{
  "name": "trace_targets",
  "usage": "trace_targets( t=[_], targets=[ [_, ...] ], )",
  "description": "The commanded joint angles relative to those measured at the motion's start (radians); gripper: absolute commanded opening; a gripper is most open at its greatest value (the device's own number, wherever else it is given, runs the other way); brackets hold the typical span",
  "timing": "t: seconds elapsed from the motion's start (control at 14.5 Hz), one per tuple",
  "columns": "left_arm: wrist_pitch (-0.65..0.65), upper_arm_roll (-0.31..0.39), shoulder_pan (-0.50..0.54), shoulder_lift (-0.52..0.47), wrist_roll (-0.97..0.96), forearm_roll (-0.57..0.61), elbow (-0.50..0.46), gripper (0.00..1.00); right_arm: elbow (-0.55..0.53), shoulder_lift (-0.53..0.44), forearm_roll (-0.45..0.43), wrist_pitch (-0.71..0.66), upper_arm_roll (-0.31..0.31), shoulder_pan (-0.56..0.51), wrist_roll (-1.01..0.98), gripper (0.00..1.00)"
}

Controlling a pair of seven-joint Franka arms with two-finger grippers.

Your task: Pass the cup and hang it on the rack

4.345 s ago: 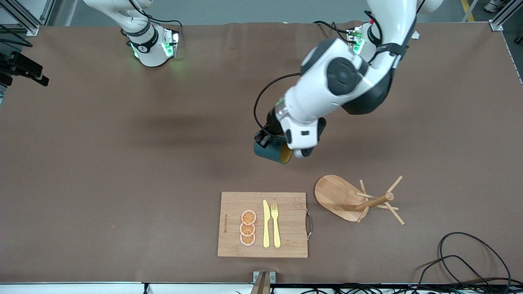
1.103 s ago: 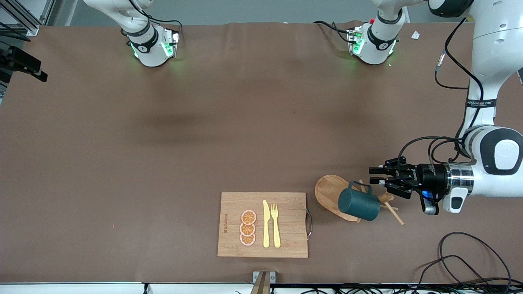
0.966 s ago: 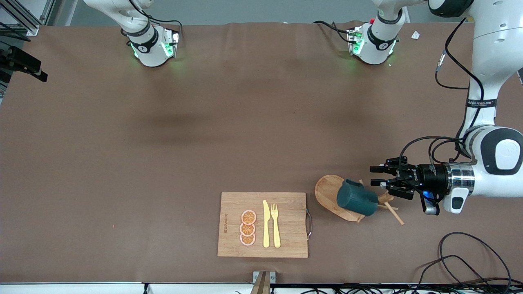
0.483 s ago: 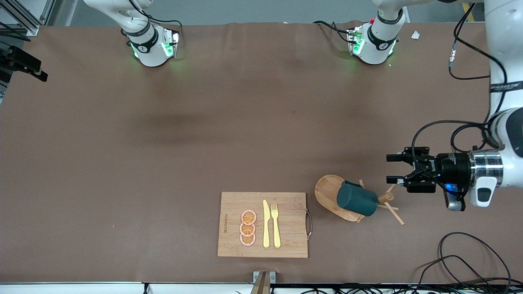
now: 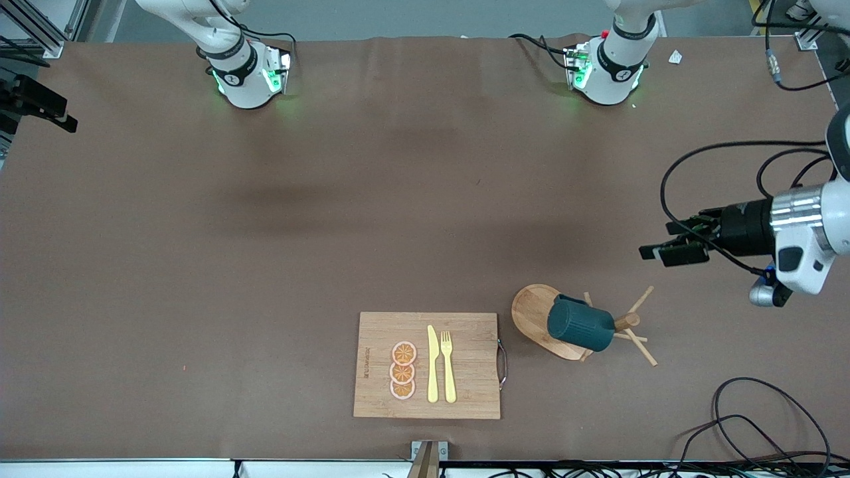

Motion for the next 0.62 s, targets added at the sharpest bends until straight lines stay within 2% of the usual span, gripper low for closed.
trace_targets(
  t=[0.0,0.21,0.34,0.55],
  targets=[
    [-0.005,-0.057,0.001,-0.065,0.071,0.180,-0.016,1.00,-0.009,-0.019,-0.002,-0.008,0.013,-0.019,-0.014,1.00],
    [-0.018,-0.117,0.002,-0.115,0.148,0.366,-0.021,1.00,-0.009,-0.019,-0.002,-0.007,0.013,-0.019,-0.014,1.00],
    [-0.046,-0.120,0.002,-0.157,0.154,0.391,-0.022,1.00,-0.009,-0.019,-0.002,-0.007,0.013,-0.019,-0.014,1.00],
    [-0.061,-0.119,0.011,-0.209,0.261,0.391,-0.033,1.00,-0.011,-0.019,-0.002,-0.008,0.013,-0.019,-0.013,1.00]
  ],
)
